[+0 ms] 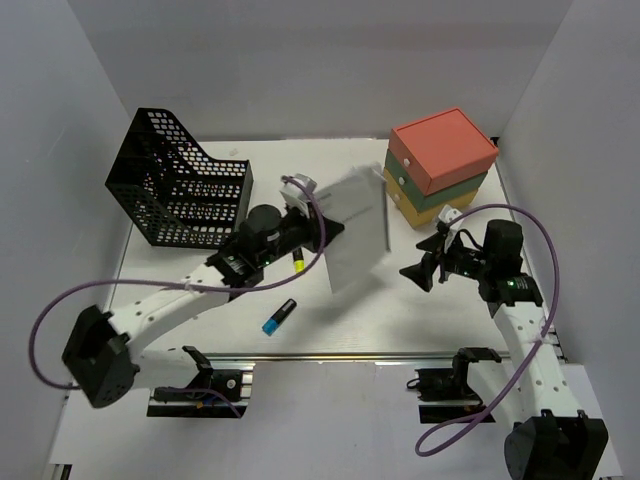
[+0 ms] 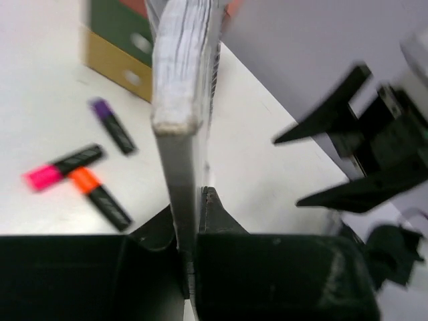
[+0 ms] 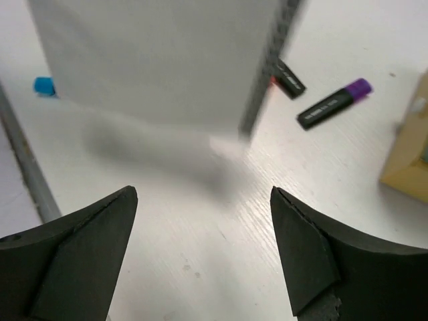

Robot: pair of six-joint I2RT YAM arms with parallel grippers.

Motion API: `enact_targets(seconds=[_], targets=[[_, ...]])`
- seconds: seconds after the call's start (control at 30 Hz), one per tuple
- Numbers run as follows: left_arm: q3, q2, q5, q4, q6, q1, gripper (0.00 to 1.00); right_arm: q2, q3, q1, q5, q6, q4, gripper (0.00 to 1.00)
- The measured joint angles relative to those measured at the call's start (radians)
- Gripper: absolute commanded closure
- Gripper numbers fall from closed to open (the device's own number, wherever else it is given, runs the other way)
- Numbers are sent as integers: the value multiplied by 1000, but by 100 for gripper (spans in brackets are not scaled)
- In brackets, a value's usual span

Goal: Organize the desk

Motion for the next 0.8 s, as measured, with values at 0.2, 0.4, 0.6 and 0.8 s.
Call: enact_targets(seconds=[0.2, 0.4, 0.6, 0.8], targets=[[107, -161, -309, -244, 35, 8, 100, -34, -10, 0, 131, 82, 80, 28], [246, -167, -560, -438, 32, 8, 100, -36, -19, 0, 204, 125, 121, 98], [327, -169, -714, -517, 107, 10, 100, -1, -21, 0, 220, 128, 119, 68], [206, -291, -372, -460, 303, 18, 100, -2, -21, 2, 16, -2, 64, 11]])
